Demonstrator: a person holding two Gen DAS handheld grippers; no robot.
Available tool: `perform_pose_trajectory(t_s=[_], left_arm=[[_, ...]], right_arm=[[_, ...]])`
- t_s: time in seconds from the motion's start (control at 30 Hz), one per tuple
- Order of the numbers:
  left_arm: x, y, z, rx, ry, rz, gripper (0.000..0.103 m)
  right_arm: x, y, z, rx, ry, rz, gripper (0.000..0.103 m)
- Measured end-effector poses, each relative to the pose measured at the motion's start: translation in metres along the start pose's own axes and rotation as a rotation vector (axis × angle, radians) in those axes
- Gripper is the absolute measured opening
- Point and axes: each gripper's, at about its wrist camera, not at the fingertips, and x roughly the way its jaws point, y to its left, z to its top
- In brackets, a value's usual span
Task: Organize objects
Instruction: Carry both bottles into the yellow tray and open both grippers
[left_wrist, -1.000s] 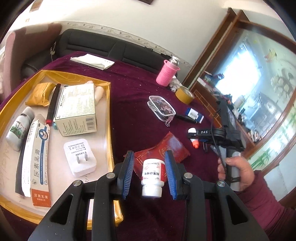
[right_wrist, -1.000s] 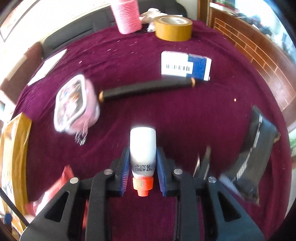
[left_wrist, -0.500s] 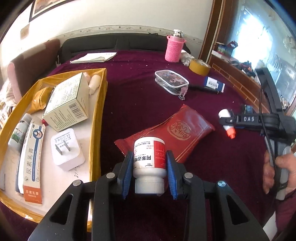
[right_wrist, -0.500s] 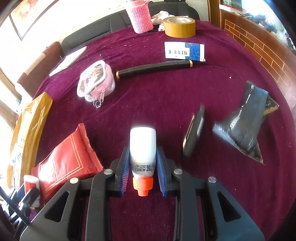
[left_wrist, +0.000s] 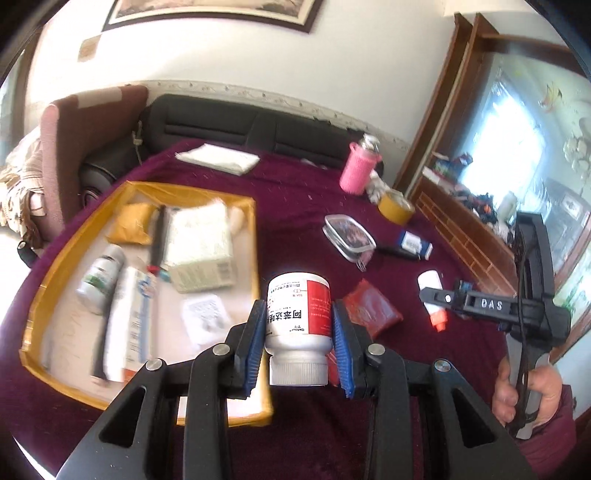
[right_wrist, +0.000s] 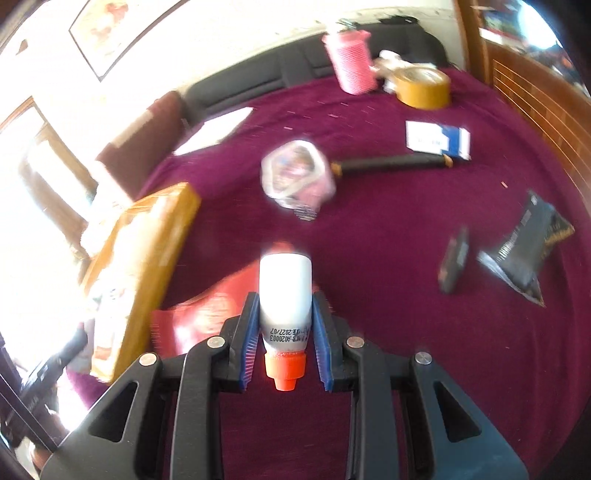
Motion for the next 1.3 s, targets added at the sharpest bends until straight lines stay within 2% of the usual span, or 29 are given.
perform_pose_trajectory(t_s=[0.07, 0.17, 0.27, 0.33, 0.47, 0.6, 0.77, 0.93, 1.0, 1.07, 1.17, 1.3], left_arm=[[-0.016, 0.019, 0.008, -0.021, -0.038, 0.039, 0.03], [-0.034, 0.05, 0.014, -0.043, -0.081, 0.151, 0.03], [-0.038, 0.082, 0.009, -0.066, -0.073, 0.264, 0.03], [-0.031, 0.097, 0.001, -0.083, -0.042, 0.295, 0.03], [-0.012, 0.12, -0.013, -0.123, 0.023, 0.304, 0.03], [0.007, 0.137, -0.013, -0.128, 0.057, 0.314, 0.03], [0.024, 0.155, -0.014, -0.164, 0.096, 0.31, 0.03], [0.017, 0.154, -0.015, -0.165, 0.065, 0.291, 0.034], [0.012, 0.152, -0.014, -0.164, 0.051, 0.294, 0.054], [0.007, 0.152, -0.013, -0.182, 0.031, 0.289, 0.06], [0.001, 0.147, -0.009, -0.195, 0.025, 0.28, 0.061], [-0.007, 0.131, -0.005, -0.169, 0.011, 0.31, 0.064]], right_arm=[[-0.002, 0.02, 0.002, -0.031, 0.002, 0.034, 0.024], [-0.001, 0.05, 0.005, -0.069, 0.018, 0.104, 0.025], [0.005, 0.086, 0.006, -0.12, 0.039, 0.153, 0.025], [0.014, 0.111, 0.002, -0.16, 0.062, 0.18, 0.025], [0.038, 0.153, -0.013, -0.224, 0.126, 0.207, 0.025], [0.072, 0.188, -0.032, -0.267, 0.217, 0.23, 0.025], [0.112, 0.22, -0.05, -0.309, 0.288, 0.209, 0.025], [0.136, 0.235, -0.059, -0.348, 0.295, 0.138, 0.025], [0.141, 0.234, -0.059, -0.346, 0.304, 0.132, 0.025], [0.138, 0.235, -0.06, -0.362, 0.282, 0.122, 0.026], [0.13, 0.232, -0.057, -0.349, 0.27, 0.136, 0.028], [0.107, 0.22, -0.05, -0.301, 0.21, 0.167, 0.039]])
